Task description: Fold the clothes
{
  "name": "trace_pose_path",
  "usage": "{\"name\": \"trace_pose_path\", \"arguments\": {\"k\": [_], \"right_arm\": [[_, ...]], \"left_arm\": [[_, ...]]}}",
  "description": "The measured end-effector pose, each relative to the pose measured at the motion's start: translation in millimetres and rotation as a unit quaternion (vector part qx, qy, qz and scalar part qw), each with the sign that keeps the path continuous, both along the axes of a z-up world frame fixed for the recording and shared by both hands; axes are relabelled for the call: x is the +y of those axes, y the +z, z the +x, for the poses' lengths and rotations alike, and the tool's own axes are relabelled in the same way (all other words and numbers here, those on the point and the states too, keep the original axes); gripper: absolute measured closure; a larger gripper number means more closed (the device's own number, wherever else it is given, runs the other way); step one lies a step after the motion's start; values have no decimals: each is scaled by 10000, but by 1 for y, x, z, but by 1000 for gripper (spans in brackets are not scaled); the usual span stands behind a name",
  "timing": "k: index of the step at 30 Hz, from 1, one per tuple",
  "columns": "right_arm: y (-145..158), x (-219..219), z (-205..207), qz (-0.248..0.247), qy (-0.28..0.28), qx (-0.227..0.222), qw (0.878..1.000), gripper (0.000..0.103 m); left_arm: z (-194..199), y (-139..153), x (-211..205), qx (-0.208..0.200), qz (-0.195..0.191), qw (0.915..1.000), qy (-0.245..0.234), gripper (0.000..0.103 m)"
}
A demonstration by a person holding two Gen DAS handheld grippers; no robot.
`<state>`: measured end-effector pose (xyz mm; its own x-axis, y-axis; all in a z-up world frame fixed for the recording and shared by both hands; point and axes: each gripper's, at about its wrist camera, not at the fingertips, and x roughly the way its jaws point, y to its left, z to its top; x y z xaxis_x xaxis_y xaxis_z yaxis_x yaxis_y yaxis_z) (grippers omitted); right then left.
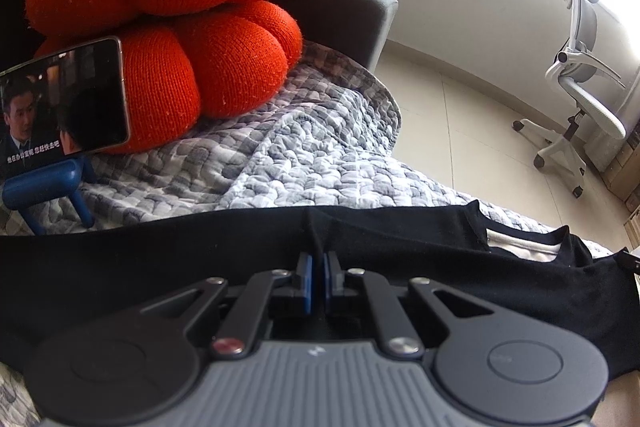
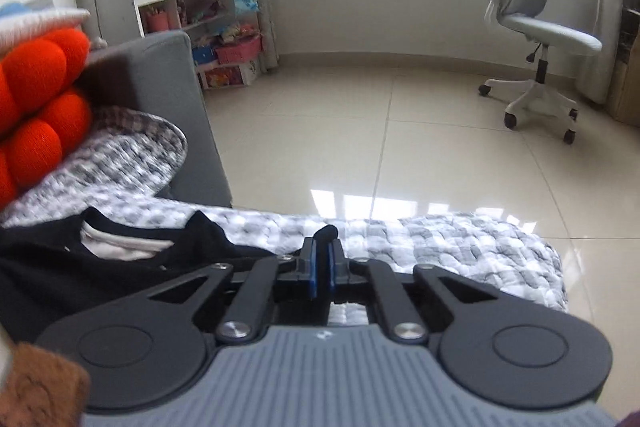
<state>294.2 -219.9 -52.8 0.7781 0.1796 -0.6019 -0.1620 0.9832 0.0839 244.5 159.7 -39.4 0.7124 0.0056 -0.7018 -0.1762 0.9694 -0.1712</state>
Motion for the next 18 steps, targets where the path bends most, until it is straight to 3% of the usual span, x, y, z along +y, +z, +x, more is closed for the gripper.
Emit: {"name": "trace_pose_path", "arguments": {"k": [2,4,9,12,14,18], "right_arm": [[-17,1,3,-199,-74,157,9997,97],[-23,4,-1,-313,-66,-14,9995,97],[-11,8,-4,-394,-178,83,9990,94],[3,9,-13,-371,-252,-46,9990,85],[14,11,-23,-502,-279,-211,9981,85],[30,15,-45,-363,84,-167,9992,80]], "left_arm": [[1,-2,1,40,11,10000,-3,97],[1,-3,2,60,-9,10000,0,97],[0,-3,6,41,-152,9999,-10,97],[-1,-1,15,4,-503,9987,-50,97],[-3,1,21,-8,-741,9972,-12,97],[-4,-2,30,164,-1041,9944,123,95]]}}
